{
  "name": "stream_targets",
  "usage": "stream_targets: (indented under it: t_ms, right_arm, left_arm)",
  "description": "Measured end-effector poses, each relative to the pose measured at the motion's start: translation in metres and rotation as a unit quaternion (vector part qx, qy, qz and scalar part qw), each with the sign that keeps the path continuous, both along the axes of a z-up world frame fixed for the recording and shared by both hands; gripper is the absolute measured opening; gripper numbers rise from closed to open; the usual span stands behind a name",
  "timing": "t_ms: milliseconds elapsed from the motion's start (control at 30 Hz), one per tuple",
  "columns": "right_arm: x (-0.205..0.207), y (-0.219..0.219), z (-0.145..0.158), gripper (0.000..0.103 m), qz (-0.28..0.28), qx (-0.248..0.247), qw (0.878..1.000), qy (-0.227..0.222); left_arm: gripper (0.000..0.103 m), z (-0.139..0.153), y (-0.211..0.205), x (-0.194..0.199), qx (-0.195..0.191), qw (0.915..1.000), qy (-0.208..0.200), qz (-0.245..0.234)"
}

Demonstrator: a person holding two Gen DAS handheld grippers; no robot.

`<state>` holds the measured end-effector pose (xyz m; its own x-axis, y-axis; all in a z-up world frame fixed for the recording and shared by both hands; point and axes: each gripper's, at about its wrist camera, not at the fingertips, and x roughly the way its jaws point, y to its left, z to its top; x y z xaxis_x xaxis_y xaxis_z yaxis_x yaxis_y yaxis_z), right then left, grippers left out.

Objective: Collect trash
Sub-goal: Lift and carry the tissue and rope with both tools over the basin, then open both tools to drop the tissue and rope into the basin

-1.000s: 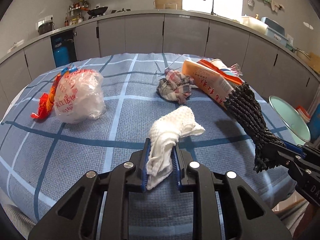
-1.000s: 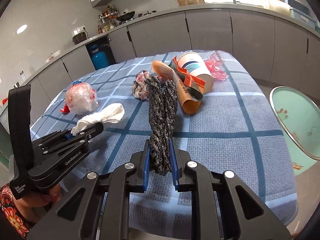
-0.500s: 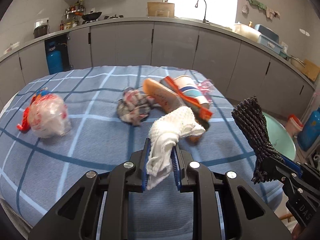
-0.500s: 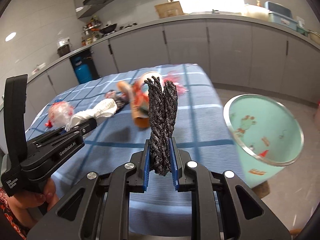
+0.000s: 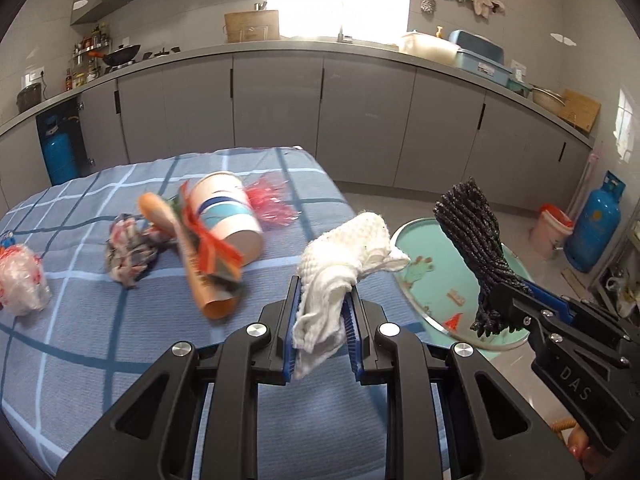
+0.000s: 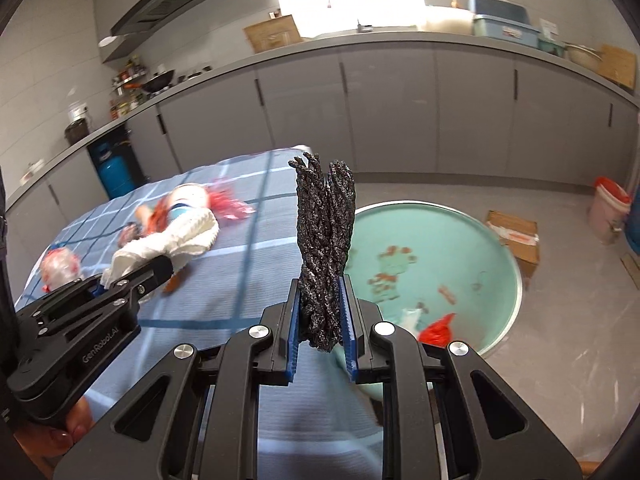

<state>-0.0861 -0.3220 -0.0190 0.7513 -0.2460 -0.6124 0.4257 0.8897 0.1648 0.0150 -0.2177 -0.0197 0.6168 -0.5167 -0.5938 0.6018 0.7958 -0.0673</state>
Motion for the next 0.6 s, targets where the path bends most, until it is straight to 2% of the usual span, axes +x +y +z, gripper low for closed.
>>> stream_targets:
  t_ms: [400, 600]
  right_arm:
    - [-0.007, -0.068, -0.026, 0.019, -0.067, 0.015, 0.997, 0.02]
    - [-0.007, -0.088, -0.038, 0.019, -0.086, 0.029, 0.996, 0.023]
  left_arm:
    - [0.022, -0.012, -0.09, -0.008, 0.021, 0.9994, -0.007, -0.025]
    - [0.022, -0.031, -0.118, 0.0, 0.037, 0.9989, 0.014, -0.024]
